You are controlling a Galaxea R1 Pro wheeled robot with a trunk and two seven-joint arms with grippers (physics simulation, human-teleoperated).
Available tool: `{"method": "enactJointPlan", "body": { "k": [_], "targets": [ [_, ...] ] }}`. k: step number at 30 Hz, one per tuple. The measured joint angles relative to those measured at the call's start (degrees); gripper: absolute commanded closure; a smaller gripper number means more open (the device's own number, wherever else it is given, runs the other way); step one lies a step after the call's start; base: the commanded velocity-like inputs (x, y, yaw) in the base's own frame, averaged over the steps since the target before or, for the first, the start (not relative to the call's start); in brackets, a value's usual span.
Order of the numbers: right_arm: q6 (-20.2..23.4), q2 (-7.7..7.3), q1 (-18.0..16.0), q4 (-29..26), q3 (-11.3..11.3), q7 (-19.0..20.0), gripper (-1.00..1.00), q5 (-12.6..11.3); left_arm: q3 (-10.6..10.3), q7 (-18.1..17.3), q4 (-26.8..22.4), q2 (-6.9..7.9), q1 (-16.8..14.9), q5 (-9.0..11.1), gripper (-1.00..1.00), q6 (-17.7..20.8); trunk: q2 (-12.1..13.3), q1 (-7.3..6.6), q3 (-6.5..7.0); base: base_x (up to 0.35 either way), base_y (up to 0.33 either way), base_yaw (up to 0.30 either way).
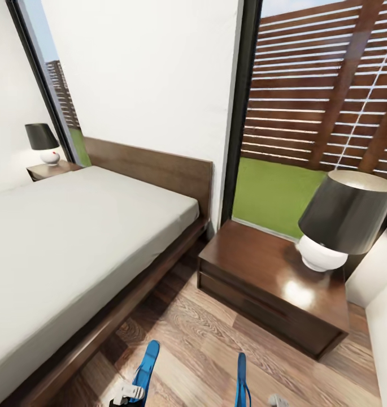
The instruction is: In the bedroom, move the book from the bed onto either nightstand, and place the two sandals side by side next to the bed.
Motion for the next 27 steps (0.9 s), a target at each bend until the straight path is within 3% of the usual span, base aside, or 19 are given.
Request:
{"method": "enactJointPlan", "body": {
  "k": [27],
  "targets": [
    [0.0,0.00,0.0,0.0,0.0,0.0,1.00,0.0,0.0,0.0,0.0,0.00,0.0,0.0,1.00,0.0,0.0,0.00,0.00,0.000,0.000,0.286]
  ]
}}
